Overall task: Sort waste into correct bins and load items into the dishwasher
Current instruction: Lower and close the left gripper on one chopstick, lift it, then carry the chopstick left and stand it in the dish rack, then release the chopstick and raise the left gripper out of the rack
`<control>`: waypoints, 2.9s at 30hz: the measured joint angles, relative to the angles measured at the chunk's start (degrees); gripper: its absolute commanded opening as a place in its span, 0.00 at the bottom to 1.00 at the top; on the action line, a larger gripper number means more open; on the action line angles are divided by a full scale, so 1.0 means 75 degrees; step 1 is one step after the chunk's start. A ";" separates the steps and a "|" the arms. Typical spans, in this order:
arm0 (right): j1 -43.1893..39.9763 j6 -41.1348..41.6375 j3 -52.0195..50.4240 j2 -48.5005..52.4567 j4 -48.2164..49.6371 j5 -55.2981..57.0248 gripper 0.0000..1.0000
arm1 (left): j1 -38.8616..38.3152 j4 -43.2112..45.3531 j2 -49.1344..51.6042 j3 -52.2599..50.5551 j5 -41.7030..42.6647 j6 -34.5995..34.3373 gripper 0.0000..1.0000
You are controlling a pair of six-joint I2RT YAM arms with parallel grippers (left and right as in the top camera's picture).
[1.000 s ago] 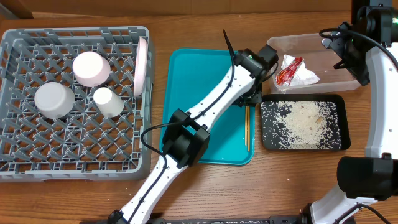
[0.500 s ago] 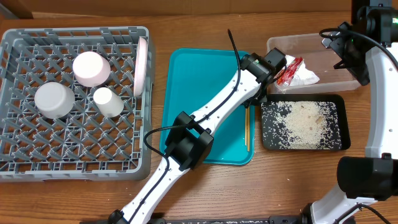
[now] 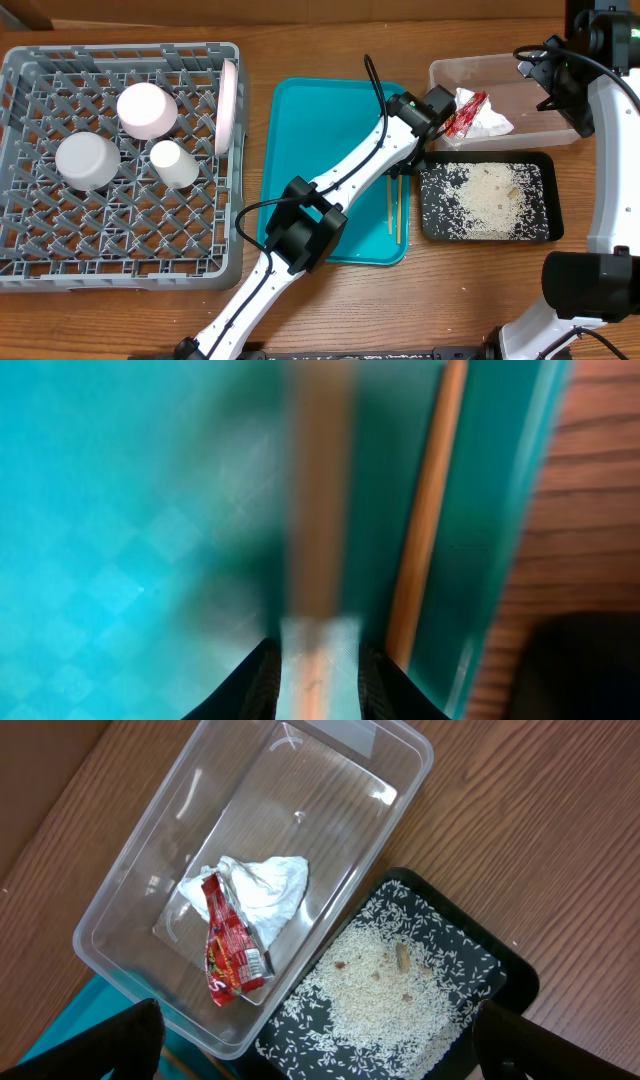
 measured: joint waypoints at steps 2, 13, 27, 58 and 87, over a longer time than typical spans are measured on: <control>0.0000 0.0003 0.0000 0.0000 0.0003 -0.0003 1.00 | 0.0000 0.0070 -0.0003 -0.0029 -0.0023 0.0000 0.28; 0.0000 0.0000 0.0000 0.0000 0.0003 0.0000 1.00 | 0.0000 0.0067 -0.0006 -0.0041 -0.0052 -0.0009 0.04; 0.0000 0.0003 0.0000 0.0000 0.0003 0.0000 1.00 | 0.0434 -0.1096 -0.0026 0.0137 0.0542 0.0618 0.04; 0.0000 0.0000 0.0000 0.0000 0.0012 0.0000 1.00 | 0.3797 -0.2824 -0.4153 0.1244 0.0478 0.4529 0.04; 0.0000 0.0003 0.0000 0.0000 0.0009 -0.0003 1.00 | 0.6467 -0.0525 -0.4083 -0.2218 0.0198 0.6135 0.08</control>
